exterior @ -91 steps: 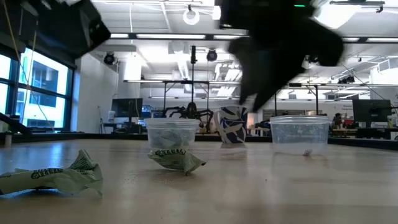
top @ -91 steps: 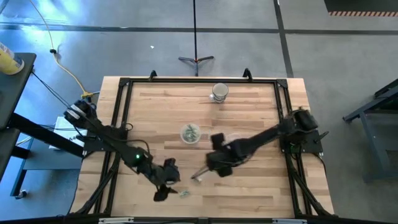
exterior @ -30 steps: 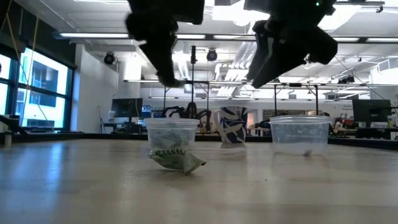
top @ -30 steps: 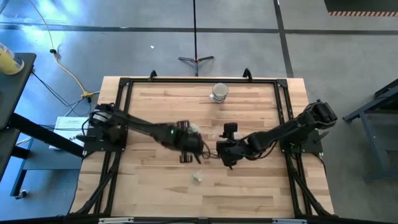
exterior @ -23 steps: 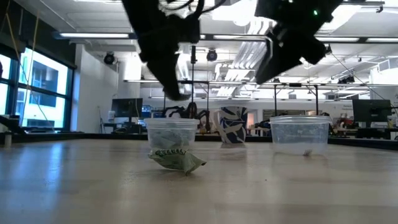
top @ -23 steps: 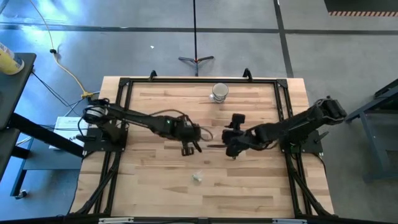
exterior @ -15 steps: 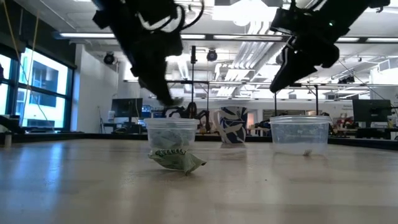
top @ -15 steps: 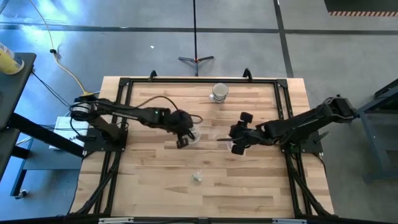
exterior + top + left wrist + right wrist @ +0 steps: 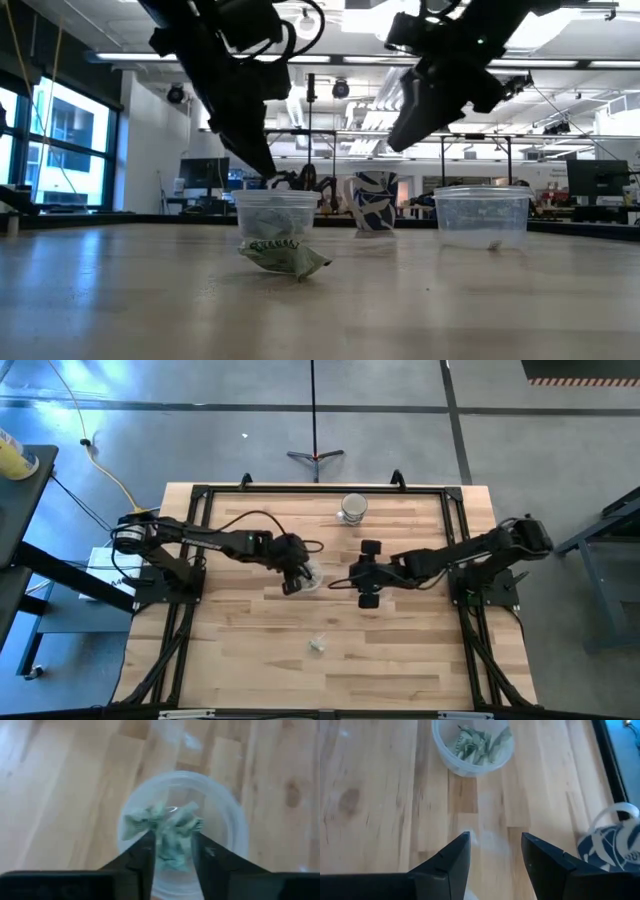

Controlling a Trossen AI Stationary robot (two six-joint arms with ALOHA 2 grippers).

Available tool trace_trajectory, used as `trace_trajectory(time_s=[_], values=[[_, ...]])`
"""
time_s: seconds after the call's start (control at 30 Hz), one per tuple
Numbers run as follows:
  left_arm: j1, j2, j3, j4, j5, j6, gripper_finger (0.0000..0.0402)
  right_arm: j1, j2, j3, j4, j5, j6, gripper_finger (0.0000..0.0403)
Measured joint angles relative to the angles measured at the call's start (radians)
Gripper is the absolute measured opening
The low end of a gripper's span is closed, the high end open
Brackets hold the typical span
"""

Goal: Pick and place Stevia / Truvia into bins
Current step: Put the green stevia packet into the left transparent container

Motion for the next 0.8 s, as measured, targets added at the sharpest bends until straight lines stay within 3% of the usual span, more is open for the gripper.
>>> trace_trajectory(time_s=[0.13, 0.27, 0.57, 0.8], values=[[-0.045, -0.014, 0.000, -0.039, -0.004, -0.051, 0.0201, -0.005, 0.046, 0.041, -0.014, -0.037, -0.019, 0.0169], [-0.146, -0.069, 0.002, -0.129, -0.036, -0.215, 0.0222, 0.013, 0.057, 0.064, -0.012, -0.041, -0.036, 0.0169], [-0.559, -0.204, 0.002, -0.248, -0.382, -0.671, 0.0205, 0.080, 0.086, 0.066, 0.088, -0.092, -0.035, 0.0169], [-0.713, -0.204, 0.002, -0.427, -0.406, -0.871, 0.0191, 0.179, 0.163, 0.071, 0.175, -0.047, 0.210, 0.0168]])
